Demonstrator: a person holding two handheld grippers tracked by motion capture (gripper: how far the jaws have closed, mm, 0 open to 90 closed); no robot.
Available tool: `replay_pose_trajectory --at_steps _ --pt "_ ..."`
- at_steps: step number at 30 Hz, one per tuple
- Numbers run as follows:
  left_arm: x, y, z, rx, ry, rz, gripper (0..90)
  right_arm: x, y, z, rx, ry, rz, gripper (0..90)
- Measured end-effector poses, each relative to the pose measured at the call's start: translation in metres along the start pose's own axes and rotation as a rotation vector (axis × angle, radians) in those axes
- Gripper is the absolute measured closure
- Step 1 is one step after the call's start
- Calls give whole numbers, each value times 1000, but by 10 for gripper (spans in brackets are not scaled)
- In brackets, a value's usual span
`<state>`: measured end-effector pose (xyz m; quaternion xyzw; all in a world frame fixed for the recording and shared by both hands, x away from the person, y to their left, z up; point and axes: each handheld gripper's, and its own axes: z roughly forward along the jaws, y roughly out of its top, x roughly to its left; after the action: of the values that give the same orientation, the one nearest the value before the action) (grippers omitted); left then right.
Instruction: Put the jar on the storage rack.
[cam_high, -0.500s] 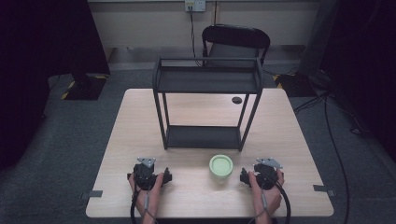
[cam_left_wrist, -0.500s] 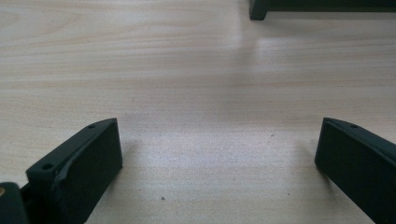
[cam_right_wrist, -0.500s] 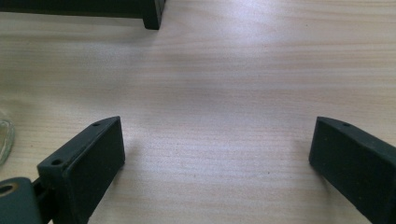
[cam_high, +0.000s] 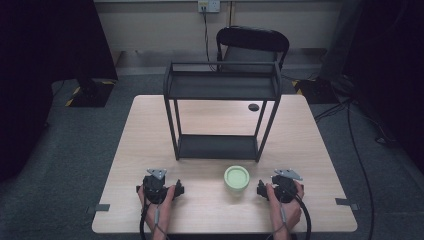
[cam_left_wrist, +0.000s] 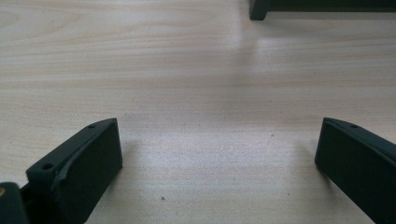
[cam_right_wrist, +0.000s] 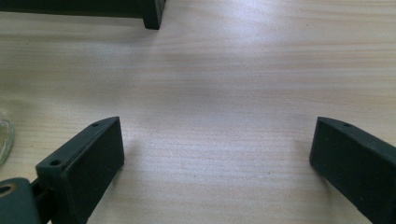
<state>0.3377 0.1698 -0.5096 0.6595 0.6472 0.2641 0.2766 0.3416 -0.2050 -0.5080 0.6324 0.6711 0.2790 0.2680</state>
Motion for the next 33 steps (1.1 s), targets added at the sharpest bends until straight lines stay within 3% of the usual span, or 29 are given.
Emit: replay_pose_trajectory --at_steps 13,19,33 --pt "0 0 0 0 0 0 2 0 -1 -2 -22 0 5 40" --pt "0 0 0 0 0 -1 2 0 -2 -5 -55 -2 9 40" --pt "0 0 0 0 0 -1 2 2 -3 -18 -131 42 24 24"
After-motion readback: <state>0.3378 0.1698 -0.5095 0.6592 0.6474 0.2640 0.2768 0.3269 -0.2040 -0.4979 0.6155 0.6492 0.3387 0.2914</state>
